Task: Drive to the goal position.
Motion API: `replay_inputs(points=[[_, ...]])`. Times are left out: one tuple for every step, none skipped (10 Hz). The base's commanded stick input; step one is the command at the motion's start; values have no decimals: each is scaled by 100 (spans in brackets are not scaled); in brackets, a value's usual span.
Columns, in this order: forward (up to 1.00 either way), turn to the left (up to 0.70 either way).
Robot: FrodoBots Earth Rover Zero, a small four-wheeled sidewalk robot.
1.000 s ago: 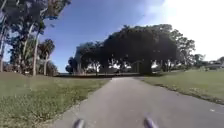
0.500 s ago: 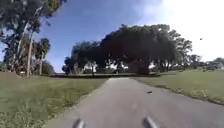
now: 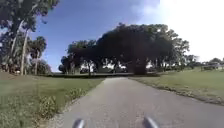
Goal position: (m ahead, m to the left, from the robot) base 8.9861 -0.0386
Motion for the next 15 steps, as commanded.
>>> replay_inputs(points=[[85,0],[85,0],[85,0],[85,0],[85,0],[85,0],[85,0],[85,0],[85,0],[85,0],[85,0],[85,0],[85,0],[85,0],[85,0]])
